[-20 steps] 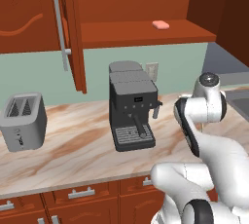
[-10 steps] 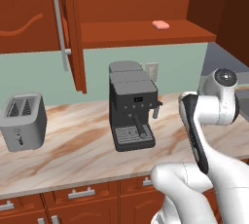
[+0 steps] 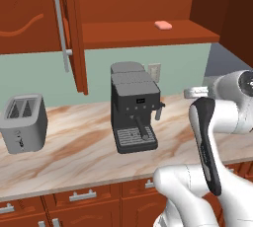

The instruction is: Locate and retrieve the dish brush and bar soap from the cabinet. Place them next to the sink.

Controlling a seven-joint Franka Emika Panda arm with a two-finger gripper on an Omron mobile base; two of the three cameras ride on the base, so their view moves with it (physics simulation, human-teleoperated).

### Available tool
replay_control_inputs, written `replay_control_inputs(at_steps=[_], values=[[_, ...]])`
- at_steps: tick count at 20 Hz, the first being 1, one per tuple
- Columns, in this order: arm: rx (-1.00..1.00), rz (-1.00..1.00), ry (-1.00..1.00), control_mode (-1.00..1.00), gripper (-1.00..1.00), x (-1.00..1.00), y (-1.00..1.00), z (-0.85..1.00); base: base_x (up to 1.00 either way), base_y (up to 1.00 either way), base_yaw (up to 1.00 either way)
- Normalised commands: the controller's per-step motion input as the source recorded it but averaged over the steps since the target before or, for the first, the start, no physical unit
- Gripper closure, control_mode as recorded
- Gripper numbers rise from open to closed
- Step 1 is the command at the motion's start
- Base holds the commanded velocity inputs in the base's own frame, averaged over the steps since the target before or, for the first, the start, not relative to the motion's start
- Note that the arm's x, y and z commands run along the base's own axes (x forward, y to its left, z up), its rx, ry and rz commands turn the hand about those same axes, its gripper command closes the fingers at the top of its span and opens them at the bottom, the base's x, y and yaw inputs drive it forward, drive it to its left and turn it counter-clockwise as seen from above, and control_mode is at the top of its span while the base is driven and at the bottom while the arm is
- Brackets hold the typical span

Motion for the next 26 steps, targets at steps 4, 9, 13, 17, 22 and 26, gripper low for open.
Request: replay_control_inputs(at_steps=[4,9,13,17,22,26], values=[[0.00,-0.01,-0.15,-1.00,-1.00,-0.22,0.00,0.78,0.00,0.00,0.00],[-0.03,-0.03,-0.09,-1.00,-1.00,-0.15,0.07,0.77,0.00,0.00,0.00],[-0.10,0.01,-0.06,-1.00,-1.00,-0.02,0.30,0.62,0.00,0.00,0.00],[-0.01,0.08,-0.03,-1.00,-1.00,-0.02,0.03,0.46,0.00,0.00,0.00],[-0.03,0.10,-0.04,-1.00,-1.00,-0.07,0.05,0.42,0.00,0.00,0.00],[-0.03,0.06,-0.10,-1.00,-1.00,-0.15,0.01,0.34,0.00,0.00,0.00]])
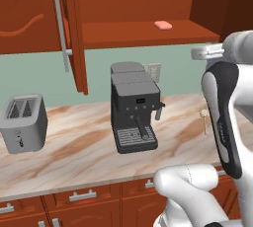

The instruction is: Locate and retrieve the dish brush and bar soap from the cabinet. Place them next to the sink.

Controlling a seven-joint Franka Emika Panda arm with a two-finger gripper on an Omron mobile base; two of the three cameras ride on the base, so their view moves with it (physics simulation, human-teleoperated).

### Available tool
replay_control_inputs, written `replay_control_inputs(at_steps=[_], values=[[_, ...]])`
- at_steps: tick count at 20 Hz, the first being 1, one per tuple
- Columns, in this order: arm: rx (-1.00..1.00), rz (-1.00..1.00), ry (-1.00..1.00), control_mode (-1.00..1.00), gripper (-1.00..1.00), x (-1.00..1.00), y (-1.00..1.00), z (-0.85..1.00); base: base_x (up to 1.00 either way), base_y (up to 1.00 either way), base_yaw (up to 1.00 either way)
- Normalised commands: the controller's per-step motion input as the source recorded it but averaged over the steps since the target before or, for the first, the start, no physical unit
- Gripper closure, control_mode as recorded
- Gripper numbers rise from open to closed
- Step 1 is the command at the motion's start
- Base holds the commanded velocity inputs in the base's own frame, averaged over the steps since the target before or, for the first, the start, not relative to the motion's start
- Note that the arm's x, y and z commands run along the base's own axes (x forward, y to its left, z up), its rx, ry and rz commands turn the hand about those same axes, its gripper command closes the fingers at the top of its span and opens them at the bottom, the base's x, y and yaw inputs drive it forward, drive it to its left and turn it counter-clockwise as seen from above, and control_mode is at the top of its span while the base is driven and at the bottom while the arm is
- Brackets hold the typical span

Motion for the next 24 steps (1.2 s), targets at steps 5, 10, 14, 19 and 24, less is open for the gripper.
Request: replay_control_inputs(at_steps=[5,10,14,19,24], values=[[-0.09,0.00,0.01,-1.00,-1.00,0.06,0.33,0.09,0.00,0.00,0.00],[-0.01,-0.01,0.01,-1.00,-1.00,0.19,0.31,0.21,0.00,0.00,0.00],[0.01,-0.03,-0.01,-1.00,-1.00,0.38,0.04,0.12,0.00,0.00,0.00],[0.02,-0.08,-0.01,-1.00,-1.00,0.40,0.00,-0.03,0.00,0.00,0.00],[0.00,-0.01,0.05,-1.00,-1.00,0.55,0.00,0.03,0.00,0.00,0.00]])
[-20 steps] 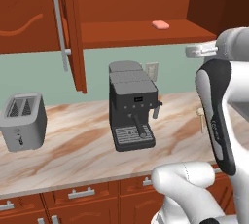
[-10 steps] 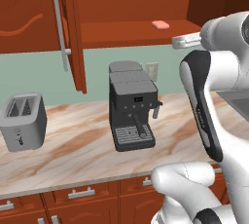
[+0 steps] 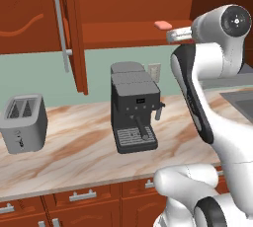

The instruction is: Locate and retrieve the dish brush and bar soap from the cabinet. Place them next to the sink.

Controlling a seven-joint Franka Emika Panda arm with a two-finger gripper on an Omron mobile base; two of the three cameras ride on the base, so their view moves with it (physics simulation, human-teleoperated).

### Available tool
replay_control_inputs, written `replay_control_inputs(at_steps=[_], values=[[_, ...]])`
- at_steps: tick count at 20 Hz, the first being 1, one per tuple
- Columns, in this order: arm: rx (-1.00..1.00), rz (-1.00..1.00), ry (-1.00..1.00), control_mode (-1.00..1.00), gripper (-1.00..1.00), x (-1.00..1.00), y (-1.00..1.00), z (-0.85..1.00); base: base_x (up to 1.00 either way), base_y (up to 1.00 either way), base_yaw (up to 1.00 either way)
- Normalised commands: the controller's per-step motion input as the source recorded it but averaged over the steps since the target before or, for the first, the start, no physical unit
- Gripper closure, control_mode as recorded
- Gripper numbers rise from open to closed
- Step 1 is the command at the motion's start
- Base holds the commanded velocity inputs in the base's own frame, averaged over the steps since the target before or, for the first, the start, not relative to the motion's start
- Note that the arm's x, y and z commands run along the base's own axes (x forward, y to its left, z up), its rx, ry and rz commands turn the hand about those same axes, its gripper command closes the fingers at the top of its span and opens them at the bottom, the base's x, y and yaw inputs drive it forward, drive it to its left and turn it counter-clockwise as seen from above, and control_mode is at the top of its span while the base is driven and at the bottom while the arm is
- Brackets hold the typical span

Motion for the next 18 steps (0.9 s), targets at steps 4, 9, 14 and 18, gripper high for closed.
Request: replay_control_inputs(at_steps=[4,9,14,18], values=[[0.00,0.00,0.08,-1.00,-1.00,0.63,0.00,0.00,0.00,0.00,0.00],[0.02,0.00,0.07,-1.00,-1.00,0.62,0.00,0.00,0.00,0.00,0.00],[0.03,0.00,0.02,-1.00,-1.00,0.56,0.00,0.00,0.00,0.00,0.00],[0.05,0.00,0.01,-1.00,-1.00,0.58,-0.09,-0.01,0.00,0.00,0.00]])
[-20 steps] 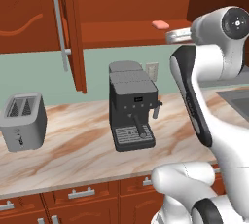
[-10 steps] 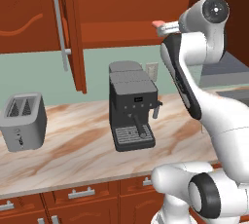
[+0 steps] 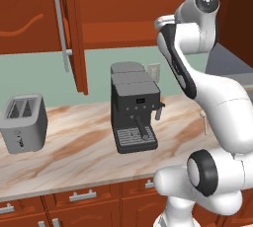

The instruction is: Locate and retrieve the dish brush and bar soap from the cabinet. Place them next to the sink.

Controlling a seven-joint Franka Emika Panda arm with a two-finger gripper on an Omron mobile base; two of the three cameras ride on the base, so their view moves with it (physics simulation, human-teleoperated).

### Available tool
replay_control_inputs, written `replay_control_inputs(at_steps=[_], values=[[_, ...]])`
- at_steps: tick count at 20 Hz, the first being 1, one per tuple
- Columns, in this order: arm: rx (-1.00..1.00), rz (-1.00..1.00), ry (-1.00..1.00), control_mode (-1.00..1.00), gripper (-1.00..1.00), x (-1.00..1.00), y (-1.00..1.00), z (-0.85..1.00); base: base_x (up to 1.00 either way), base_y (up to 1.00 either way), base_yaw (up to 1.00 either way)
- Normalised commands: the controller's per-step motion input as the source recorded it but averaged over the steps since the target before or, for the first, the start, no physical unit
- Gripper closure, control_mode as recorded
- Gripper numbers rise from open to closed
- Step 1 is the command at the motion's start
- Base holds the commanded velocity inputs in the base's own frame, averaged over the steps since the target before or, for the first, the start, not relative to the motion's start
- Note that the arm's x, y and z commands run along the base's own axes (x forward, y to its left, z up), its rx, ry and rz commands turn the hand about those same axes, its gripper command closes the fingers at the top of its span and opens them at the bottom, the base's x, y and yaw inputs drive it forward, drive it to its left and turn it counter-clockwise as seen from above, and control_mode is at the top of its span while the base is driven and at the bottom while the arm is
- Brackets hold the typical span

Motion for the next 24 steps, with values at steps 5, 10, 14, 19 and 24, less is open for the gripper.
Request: replay_control_inputs(at_steps=[5,10,14,19,24], values=[[0.06,0.00,0.02,-1.00,-1.00,0.61,-0.15,-0.04,0.00,0.00,0.00],[0.01,0.00,0.03,-1.00,-1.00,0.60,-0.14,-0.17,0.00,0.00,0.00],[0.01,0.00,0.00,-1.00,-1.00,0.59,-0.08,-0.16,0.00,0.00,0.00],[0.02,0.01,0.00,-1.00,-1.00,0.56,-0.03,-0.09,0.00,0.00,0.00],[0.01,0.01,0.00,-1.00,-1.00,0.51,0.00,-0.01,0.00,0.00,0.00]])
